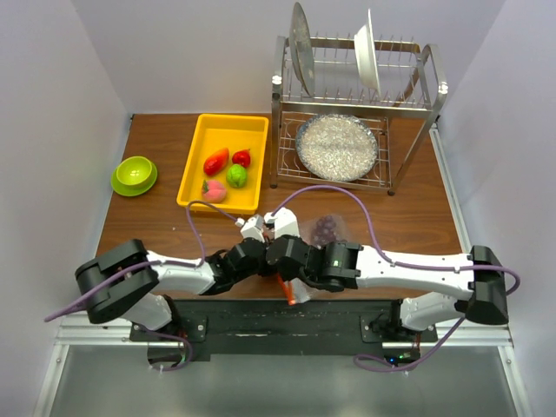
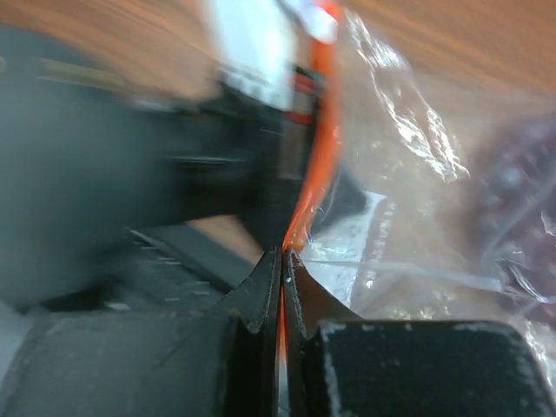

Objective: Open the zip-top bag and remove the fake food

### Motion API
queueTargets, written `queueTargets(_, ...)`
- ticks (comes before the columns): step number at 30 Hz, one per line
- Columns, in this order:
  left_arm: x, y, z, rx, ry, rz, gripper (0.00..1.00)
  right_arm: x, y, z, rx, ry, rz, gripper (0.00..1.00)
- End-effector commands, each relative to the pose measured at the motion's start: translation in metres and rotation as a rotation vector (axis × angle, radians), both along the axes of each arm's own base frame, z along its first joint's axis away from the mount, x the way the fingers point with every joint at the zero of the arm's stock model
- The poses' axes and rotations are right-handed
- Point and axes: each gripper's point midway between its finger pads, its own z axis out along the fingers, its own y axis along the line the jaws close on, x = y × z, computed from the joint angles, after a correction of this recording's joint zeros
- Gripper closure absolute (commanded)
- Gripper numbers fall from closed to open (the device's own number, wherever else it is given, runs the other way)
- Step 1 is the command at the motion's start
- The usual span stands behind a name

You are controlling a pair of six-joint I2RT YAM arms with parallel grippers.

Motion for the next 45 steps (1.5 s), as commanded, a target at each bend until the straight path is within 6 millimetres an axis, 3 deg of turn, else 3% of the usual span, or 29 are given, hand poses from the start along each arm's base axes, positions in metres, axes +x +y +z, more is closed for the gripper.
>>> queueTargets(1, 0.016, -0.012, 0.008, -0.042, -0.052, 0.038, 0.92, -0.001, 0.011, 0.05, 0.132, -0.048, -0.035, 0.99)
queueTargets(4, 0.015, -0.009, 0.006, -0.045, -0.055, 0.038, 0.92, -0.001, 0.005, 0.045, 0.135, -0.044, -0.049, 0.95)
queueTargets(9, 0.015, -0.012, 0.021, -0.047, -0.104, 0.0, 0.86, 0.008, -0.03, 0.043, 0.127, -0.075, -0.144, 0.69)
queueTargets(15, 0.012, -0.021, 0.028, -0.056, -0.115, -0.054, 0.81, 0.03, -0.103, 0.041, 0.159, -0.071, -0.325, 0.5)
queueTargets(18, 0.008, -0.027, 0.031, -0.073, -0.119, -0.088, 0.79, 0.041, -0.14, 0.024, 0.17, -0.048, -0.425, 0.38)
queueTargets(20, 0.008, -0.029, 0.033, -0.084, -0.12, -0.094, 0.78, 0.041, -0.146, 0.0, 0.175, 0.018, -0.43, 0.35)
queueTargets(24, 0.007, -0.027, 0.027, -0.07, -0.104, -0.086, 0.83, 0.055, -0.168, -0.028, 0.191, 0.066, -0.533, 0.29)
queueTargets(27, 0.007, -0.021, 0.015, -0.026, -0.064, -0.056, 0.99, 0.065, -0.171, -0.042, 0.235, 0.085, -0.571, 0.23)
queueTargets(30, 0.006, -0.012, 0.002, 0.025, -0.036, -0.033, 1.0, 0.075, -0.164, -0.055, 0.283, 0.11, -0.573, 0.23)
queueTargets(33, 0.006, -0.007, -0.005, 0.058, -0.024, -0.026, 1.0, 0.082, -0.162, -0.067, 0.281, 0.119, -0.594, 0.3)
queueTargets(36, 0.005, -0.003, -0.01, 0.078, -0.017, -0.022, 1.0, 0.086, -0.157, -0.067, 0.308, 0.111, -0.589, 0.46)
queueTargets(37, 0.005, -0.003, -0.011, 0.08, -0.017, -0.023, 1.0, 0.088, -0.156, -0.062, 0.316, 0.106, -0.587, 0.63)
queueTargets(39, 0.004, -0.002, -0.013, 0.085, -0.014, -0.027, 1.0, 0.09, -0.157, -0.051, 0.31, 0.09, -0.582, 0.77)
queueTargets(40, 0.004, -0.002, -0.013, 0.087, -0.014, -0.028, 1.0, 0.092, -0.159, -0.038, 0.304, 0.073, -0.589, 0.91)
queueTargets(42, 0.004, -0.001, -0.015, 0.091, -0.014, -0.027, 1.0, 0.091, -0.162, -0.02, 0.301, 0.049, -0.575, 1.0)
queueTargets(43, 0.004, -0.001, -0.015, 0.091, -0.014, -0.027, 1.0, 0.094, -0.159, -0.004, 0.327, 0.031, -0.564, 1.0)
queueTargets(45, 0.003, -0.002, -0.015, 0.087, -0.013, -0.029, 1.0, 0.092, -0.161, 0.008, 0.325, 0.019, -0.549, 1.0)
